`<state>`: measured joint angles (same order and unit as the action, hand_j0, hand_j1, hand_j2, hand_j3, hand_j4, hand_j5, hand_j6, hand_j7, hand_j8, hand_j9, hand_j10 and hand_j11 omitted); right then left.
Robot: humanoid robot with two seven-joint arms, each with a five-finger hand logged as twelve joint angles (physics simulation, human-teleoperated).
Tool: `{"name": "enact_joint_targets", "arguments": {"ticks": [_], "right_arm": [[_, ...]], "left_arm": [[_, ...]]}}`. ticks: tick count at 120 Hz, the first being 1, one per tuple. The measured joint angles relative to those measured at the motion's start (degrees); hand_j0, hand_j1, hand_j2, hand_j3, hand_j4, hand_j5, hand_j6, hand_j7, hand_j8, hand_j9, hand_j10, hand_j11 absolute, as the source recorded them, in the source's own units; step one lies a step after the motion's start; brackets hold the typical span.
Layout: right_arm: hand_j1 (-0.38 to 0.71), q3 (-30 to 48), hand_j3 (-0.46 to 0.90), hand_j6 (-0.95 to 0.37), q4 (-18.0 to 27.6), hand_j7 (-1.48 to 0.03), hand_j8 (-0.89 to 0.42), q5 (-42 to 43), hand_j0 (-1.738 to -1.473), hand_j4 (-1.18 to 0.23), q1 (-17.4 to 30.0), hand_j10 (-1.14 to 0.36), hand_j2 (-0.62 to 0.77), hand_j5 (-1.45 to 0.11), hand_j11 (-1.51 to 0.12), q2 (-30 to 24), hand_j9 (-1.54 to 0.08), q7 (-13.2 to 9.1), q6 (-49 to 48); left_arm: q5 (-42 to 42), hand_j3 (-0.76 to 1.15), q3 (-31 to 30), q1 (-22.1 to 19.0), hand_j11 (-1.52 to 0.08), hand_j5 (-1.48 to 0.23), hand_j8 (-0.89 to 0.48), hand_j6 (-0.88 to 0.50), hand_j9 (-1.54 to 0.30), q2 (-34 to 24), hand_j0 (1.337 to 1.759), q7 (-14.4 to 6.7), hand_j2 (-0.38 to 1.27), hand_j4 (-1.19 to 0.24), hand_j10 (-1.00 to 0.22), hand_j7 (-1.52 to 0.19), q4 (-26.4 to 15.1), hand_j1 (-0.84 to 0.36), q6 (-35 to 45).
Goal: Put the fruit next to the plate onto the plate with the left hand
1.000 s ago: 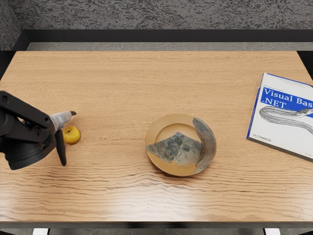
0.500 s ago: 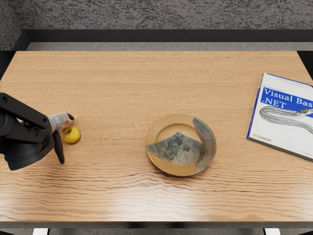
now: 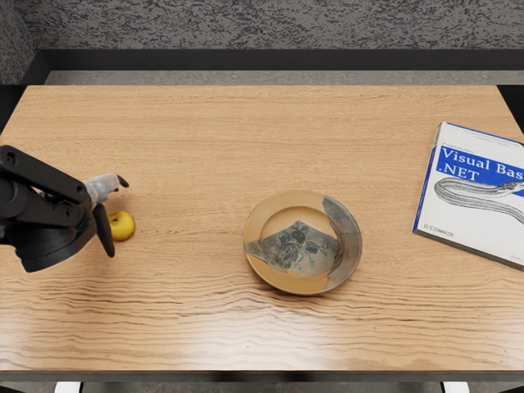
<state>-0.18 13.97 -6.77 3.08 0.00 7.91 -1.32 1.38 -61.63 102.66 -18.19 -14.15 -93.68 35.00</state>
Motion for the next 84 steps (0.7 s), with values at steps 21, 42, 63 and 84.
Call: {"name": "enact_joint_targets", "arguments": {"ticks": [21, 42, 63, 84], "right_arm": [[-0.34, 0.0, 0.0, -0.01, 0.0, -0.01, -0.01, 0.0, -1.658, -0.01, 0.0, -0.01, 0.0, -0.01, -0.01, 0.0, -0.01, 0.0, 0.0], [-0.34, 0.0, 0.0, -0.01, 0.0, -0.01, -0.01, 0.0, -1.658, -0.01, 0.0, -0.01, 0.0, -0.01, -0.01, 0.0, -0.01, 0.0, 0.0], [-0.34, 0.0, 0.0, -0.01, 0.0, -0.01, -0.01, 0.0, -1.658, -0.01, 0.0, -0.01, 0.0, -0.01, -0.01, 0.0, -0.01, 0.0, 0.0], [-0.34, 0.0, 0.0, -0.01, 0.0, -0.01, -0.01, 0.0, -1.658, -0.01, 0.0, -0.01, 0.0, -0.01, -0.01, 0.0, -0.01, 0.0, 0.0]], "left_arm": [[-0.04, 0.0, 0.89, -1.4, -0.23, -0.23, -0.18, -0.18, -0.23, 0.63, 1.658, 0.0, 0.04, -0.18, -0.18, -0.23, 0.7, 0.14, 0.0], [-0.08, 0.0, 1.12, -1.41, -0.25, -0.25, -0.19, -0.19, -0.25, 1.05, 1.658, 0.0, 0.04, -0.19, -0.19, -0.25, 0.91, 0.12, 0.0], [-0.16, 0.0, 1.13, -1.41, -0.26, -0.26, -0.2, -0.2, -0.26, 1.23, 1.658, 0.0, 0.04, -0.2, -0.2, -0.26, 0.94, 0.11, 0.0], [-1.48, 0.0, 0.82, -1.41, -0.27, -0.27, -0.2, -0.2, -0.27, 0.71, 1.658, 0.0, 0.04, -0.2, -0.2, -0.27, 0.95, 0.1, 0.0]]}}
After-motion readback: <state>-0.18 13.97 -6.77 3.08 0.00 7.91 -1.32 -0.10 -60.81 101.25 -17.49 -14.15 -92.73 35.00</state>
